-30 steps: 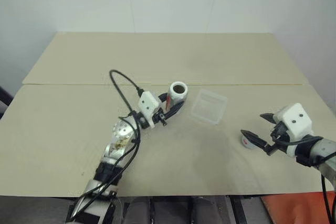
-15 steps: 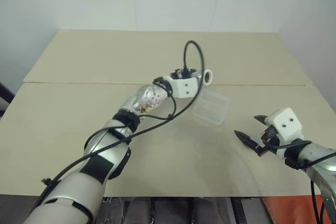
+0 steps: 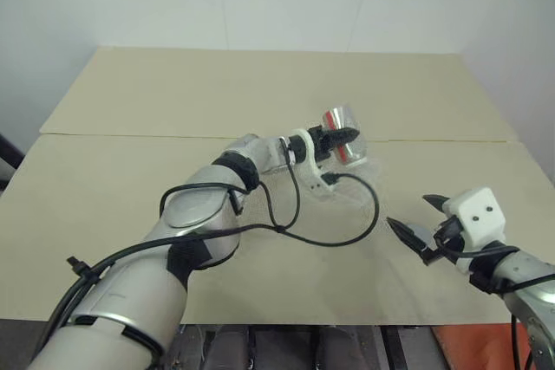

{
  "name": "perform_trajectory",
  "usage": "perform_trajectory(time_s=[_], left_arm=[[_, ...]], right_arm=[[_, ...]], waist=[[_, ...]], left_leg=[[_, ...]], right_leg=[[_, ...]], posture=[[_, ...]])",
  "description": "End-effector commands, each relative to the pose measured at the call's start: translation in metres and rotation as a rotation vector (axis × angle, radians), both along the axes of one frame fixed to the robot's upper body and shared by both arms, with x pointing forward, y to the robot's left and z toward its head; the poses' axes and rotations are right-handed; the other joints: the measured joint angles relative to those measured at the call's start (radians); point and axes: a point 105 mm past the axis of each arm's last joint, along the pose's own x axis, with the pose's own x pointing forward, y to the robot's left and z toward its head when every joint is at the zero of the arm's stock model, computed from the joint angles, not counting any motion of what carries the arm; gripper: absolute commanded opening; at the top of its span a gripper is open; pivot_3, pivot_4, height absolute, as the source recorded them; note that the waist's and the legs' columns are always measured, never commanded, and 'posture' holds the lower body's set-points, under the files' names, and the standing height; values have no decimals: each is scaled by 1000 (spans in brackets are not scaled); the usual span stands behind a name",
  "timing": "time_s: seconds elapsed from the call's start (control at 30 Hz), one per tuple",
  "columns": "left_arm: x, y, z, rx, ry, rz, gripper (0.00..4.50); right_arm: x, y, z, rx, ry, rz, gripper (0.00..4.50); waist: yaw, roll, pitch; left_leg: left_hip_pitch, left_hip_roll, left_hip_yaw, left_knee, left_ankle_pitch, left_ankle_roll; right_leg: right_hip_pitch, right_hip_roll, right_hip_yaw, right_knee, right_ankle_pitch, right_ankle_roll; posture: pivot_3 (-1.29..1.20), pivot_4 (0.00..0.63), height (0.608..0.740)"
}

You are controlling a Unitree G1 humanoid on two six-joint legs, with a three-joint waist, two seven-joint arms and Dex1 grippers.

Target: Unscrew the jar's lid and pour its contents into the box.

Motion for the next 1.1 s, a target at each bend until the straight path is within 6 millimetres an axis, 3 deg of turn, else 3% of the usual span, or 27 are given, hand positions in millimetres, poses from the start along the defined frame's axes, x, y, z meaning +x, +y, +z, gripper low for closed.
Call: perform_trajectory(time_s=[0.03,0.3,0.47,0.53,0.7,0.77,0.83,0.93,1.1], left_arm=[[2,-4,15,30,-88,-18,1958],[1,-6,19,1,-91,-21,1958],[7,-1,26,-184,88,72,1958],[13,7,28,-328,252,148,1958],[28,39,28,-838,859,284,1958],[36,53,28,-1214,1235,253,1958],[39,65,26,-1481,1477,159,1958],[36,83,27,-1700,1523,26,1958],[1,112,9,-1850,1433,-71,1958]], right_arm=[[-4,3,13,-15,-59,-3,4472],[-3,1,14,-14,-61,-13,4472],[0,1,11,-31,-53,-8,4472],[1,1,11,-29,-53,-6,4472],[3,1,11,-21,-57,-2,4472],[5,4,9,1,-58,9,4472],[9,6,8,15,-59,18,4472],[14,8,5,23,-58,25,4472],[18,15,1,23,-49,67,4472]], waist=[[0,0,0],[3,0,0],[2,0,0],[1,0,0],[-12,1,-1],[-17,1,-1],[-18,1,-1],[-21,1,-1],[-30,2,-2]], left_leg=[[0,0,0,0,0,0],[-4,0,0,2,1,-2],[-5,0,1,3,1,-2],[-5,0,1,3,2,-3],[-4,1,3,3,4,-7],[-4,1,4,3,5,-8],[-5,1,5,5,5,-8],[-5,0,2,5,5,-7],[-1,0,1,3,5,-7]], right_leg=[[0,0,0,0,0,0],[-3,-1,0,1,0,0],[-4,-1,0,2,0,0],[-5,-1,0,2,0,0],[-7,-1,1,5,0,0],[-7,-1,0,6,0,0],[-7,-1,0,6,0,0],[-6,-1,0,6,0,0],[-3,-1,1,9,0,0]], posture=[[0,150,740],[0,150,740],[0,150,740],[0,150,740],[0,150,740],[0,150,740],[0,150,740],[0,150,740],[0,150,740]])
